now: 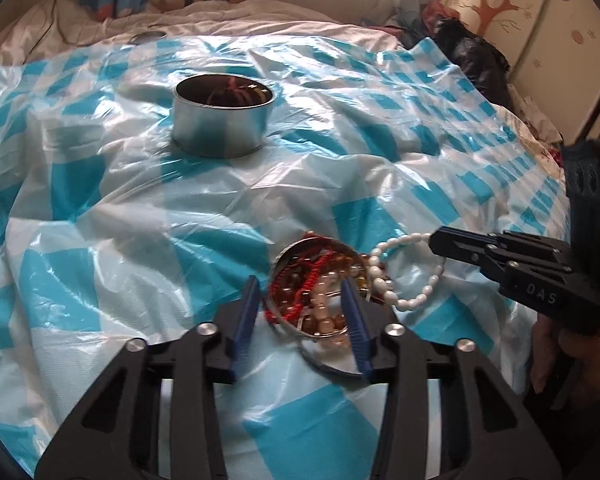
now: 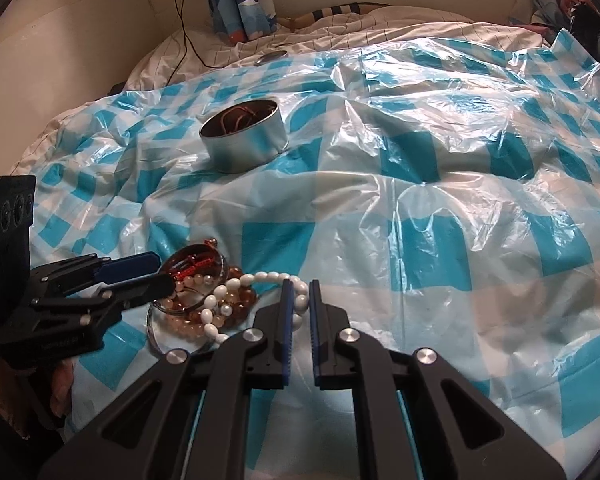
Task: Organize jewelry
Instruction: 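Grasp the white bead strand with the right gripper while the left gripper grips the dish jewelry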
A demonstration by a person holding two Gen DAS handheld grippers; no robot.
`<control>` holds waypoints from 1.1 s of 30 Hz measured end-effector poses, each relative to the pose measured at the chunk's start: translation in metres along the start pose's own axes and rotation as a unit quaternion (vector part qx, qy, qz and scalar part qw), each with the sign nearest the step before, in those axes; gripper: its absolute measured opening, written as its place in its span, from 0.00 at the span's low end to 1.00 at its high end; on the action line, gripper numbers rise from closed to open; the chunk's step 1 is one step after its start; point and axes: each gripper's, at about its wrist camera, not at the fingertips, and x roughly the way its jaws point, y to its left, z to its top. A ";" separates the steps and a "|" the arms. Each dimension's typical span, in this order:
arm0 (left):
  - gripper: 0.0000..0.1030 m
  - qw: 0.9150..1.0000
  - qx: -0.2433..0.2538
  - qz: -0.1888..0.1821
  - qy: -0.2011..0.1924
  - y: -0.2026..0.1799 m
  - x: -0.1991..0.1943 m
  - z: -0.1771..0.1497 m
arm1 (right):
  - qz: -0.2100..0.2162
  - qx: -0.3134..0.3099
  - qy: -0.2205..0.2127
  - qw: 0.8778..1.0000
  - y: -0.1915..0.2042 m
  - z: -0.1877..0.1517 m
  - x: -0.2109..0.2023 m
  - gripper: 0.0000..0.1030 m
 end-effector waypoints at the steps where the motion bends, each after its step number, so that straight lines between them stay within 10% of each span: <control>1: 0.30 1.000 -0.005 -0.001 0.002 0.002 0.001 0.000 | 0.000 0.000 0.001 1.000 0.000 0.000 0.000 0.08; 13: 0.04 1.000 -0.024 0.001 0.008 0.009 0.004 0.001 | -0.002 0.002 0.004 1.000 -0.001 -0.001 0.003 0.08; 31: 0.04 0.991 -0.081 -0.083 -0.062 0.028 -0.031 0.010 | 0.020 0.005 -0.042 0.999 0.001 0.005 -0.015 0.08; 33: 0.03 0.997 -0.070 -0.024 -0.036 0.030 -0.017 0.009 | 0.020 -0.001 -0.052 0.998 0.003 0.006 -0.019 0.08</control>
